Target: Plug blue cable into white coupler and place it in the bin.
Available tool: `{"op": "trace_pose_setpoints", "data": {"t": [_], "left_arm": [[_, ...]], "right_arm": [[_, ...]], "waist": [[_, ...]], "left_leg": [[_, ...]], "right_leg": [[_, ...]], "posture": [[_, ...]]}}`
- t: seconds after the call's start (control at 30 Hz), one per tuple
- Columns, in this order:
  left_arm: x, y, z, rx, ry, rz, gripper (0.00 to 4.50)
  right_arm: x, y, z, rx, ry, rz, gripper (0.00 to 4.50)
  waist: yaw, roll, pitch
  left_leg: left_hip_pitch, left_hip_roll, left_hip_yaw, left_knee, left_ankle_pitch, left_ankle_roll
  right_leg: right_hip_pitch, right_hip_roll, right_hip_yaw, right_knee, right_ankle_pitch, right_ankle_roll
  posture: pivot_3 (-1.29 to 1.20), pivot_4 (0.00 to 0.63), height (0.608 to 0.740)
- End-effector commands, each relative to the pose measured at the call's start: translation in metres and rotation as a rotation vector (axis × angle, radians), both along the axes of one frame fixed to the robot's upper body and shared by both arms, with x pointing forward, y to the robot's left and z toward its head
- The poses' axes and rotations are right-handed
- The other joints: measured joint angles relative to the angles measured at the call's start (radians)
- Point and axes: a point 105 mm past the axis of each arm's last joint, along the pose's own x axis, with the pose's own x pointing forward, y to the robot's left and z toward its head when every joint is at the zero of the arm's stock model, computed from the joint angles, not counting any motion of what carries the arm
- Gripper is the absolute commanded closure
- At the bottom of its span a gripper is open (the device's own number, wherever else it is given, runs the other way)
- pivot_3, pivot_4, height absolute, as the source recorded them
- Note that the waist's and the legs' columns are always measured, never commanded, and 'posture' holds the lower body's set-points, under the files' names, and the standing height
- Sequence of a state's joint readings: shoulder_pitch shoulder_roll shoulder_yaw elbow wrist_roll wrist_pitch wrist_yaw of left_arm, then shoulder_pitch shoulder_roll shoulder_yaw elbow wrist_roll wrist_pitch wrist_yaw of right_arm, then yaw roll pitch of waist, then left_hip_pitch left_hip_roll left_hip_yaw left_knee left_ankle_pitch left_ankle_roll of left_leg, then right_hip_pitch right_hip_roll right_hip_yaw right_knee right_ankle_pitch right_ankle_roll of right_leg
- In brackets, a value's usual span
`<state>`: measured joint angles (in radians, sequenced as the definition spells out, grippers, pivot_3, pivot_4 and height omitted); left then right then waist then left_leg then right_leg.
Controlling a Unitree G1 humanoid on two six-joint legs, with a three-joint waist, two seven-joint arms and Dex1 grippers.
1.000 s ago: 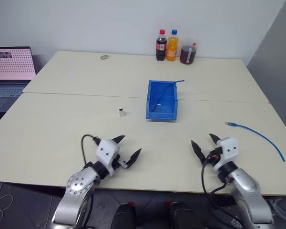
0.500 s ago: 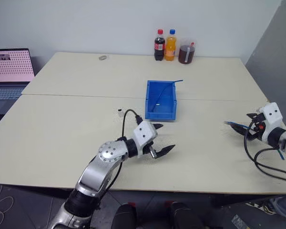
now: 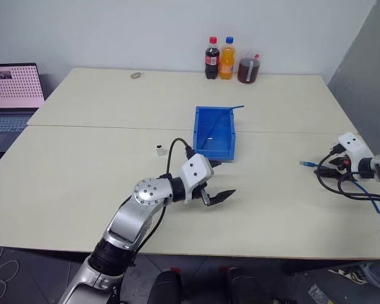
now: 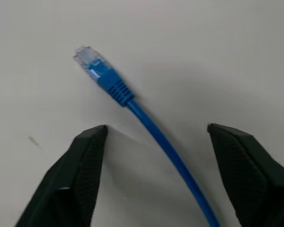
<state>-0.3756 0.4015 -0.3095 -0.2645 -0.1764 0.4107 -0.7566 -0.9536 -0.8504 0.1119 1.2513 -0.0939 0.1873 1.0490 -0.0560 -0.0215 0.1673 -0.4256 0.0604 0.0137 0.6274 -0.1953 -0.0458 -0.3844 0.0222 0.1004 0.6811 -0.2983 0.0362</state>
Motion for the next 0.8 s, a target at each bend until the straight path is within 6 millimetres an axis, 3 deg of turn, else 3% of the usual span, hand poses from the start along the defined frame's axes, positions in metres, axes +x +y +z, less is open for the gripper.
{"op": "trace_pose_setpoints", "data": {"t": [0.03, 0.37, 0.47, 0.63, 0.73, 0.8], "left_arm": [[-0.004, 0.002, 0.007, -0.016, -0.014, -0.020, 0.00], [-0.017, 0.009, 0.004, -0.004, 0.055, -0.105, 0.00], [-0.018, 0.015, 0.006, -0.023, 0.088, -0.096, 0.00], [-0.049, 0.045, -0.010, 0.028, 0.225, -0.138, 0.00], [-0.061, 0.076, -0.028, 0.079, 0.319, -0.083, 0.00], [-0.054, 0.100, -0.037, 0.126, 0.315, 0.011, 0.00]], "right_arm": [[-0.007, 0.002, -0.007, -0.021, 0.054, 0.059, 2.07], [-0.011, 0.008, -0.005, -0.121, 0.064, 0.233, 4.47], [-0.009, 0.021, 0.003, -0.144, 0.043, 0.365, 4.49], [-0.005, 0.085, 0.028, -0.072, -0.071, 0.688, 4.49], [-0.017, 0.140, 0.026, -0.100, -0.124, 0.911, 4.49], [-0.023, 0.178, 0.020, -0.117, -0.165, 1.024, 4.49]], "waist": [[0.000, 0.000, 0.000], [0.000, 0.000, 0.000], [0.000, 0.000, 0.000], [-0.017, 0.003, 0.001], [-0.027, 0.003, 0.001], [-0.025, 0.004, 0.003]], "left_leg": [[0.000, 0.000, 0.000, 0.000, 0.000, 0.000], [0.001, 0.000, -0.001, 0.001, 0.000, 0.000], [0.001, 0.000, -0.001, 0.001, 0.000, 0.000], [0.001, 0.001, -0.001, 0.000, 0.000, 0.000], [0.001, 0.003, -0.003, -0.001, 0.000, 0.000], [0.001, 0.003, -0.005, -0.001, 0.000, 0.000]], "right_leg": [[0.000, 0.000, 0.000, 0.000, 0.000, 0.000], [0.002, 0.000, -0.001, 0.000, 0.000, 0.000], [0.002, 0.000, -0.001, 0.000, 0.000, 0.001], [0.001, 0.001, -0.001, 0.001, 0.000, 0.000], [0.000, 0.002, -0.001, 0.002, 0.000, -0.001], [0.000, 0.003, -0.003, 0.003, -0.001, -0.002]], "posture": [[0.00, 0.150, 0.740], [0.00, 0.150, 0.740], [0.00, 0.150, 0.740], [0.00, 0.150, 0.740], [0.00, 0.150, 0.740], [0.00, 0.150, 0.740]]}}
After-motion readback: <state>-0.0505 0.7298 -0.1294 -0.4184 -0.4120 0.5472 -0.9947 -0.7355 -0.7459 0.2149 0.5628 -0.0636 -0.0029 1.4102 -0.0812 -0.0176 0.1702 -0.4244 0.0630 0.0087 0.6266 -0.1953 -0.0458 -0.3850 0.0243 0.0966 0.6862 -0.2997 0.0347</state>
